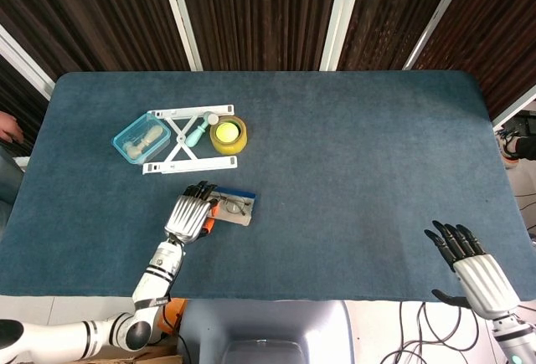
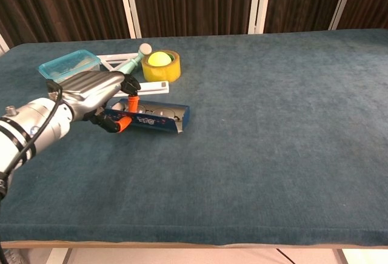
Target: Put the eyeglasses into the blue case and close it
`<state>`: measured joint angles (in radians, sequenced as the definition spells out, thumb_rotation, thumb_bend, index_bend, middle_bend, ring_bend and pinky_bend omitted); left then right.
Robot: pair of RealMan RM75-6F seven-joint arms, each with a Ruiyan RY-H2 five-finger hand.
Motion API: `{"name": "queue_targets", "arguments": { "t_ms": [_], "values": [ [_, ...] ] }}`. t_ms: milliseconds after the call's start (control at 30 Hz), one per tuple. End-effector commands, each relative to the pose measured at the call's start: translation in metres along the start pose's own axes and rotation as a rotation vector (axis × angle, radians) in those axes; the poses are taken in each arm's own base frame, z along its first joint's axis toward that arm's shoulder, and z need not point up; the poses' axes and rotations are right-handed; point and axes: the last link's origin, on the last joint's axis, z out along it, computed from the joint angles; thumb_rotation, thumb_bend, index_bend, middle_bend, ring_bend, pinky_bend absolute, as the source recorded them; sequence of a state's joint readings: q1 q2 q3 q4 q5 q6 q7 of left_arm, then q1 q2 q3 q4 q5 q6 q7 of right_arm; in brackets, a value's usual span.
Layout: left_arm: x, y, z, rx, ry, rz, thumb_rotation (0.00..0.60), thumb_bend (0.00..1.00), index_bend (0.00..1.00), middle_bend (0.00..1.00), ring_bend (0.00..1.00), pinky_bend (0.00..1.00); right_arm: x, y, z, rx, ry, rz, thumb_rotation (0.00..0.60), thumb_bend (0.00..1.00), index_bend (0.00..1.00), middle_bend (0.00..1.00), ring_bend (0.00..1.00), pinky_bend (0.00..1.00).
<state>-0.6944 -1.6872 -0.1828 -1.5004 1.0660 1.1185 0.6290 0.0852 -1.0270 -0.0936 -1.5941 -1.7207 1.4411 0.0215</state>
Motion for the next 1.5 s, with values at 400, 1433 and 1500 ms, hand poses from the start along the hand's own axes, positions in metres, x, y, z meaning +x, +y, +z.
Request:
{"name": "queue_targets", "arguments": {
  "t_ms": [400,1433,1500],
  "values": [
    [0.01,0.007,0.016,0.052,-0.084,-0.014,0.6,0.48,0.61,0.16,0.1,0.21,-0.002,0.0,0.002,-0.004,-0.007,-0.005,0.6,0.23,0.0,0.0,0.0,0.0],
    [0.021,0.021,0.058,0.134,-0.076,-0.032,0.6,0.53,0.6,0.17,0.1,0.21,0.001,0.002,0.004,-0.015,0.0,0.007,0.6,0.23,0.0,0.0,0.0,0.0],
    [0.02,0.022,0.059,0.138,-0.077,-0.029,0.6,0.53,0.6,0.17,0.1,0.21,0.001,0.003,0.004,-0.015,0.0,0.009,0.6,0.23,0.0,0.0,0.0,0.0]
  ]
}}
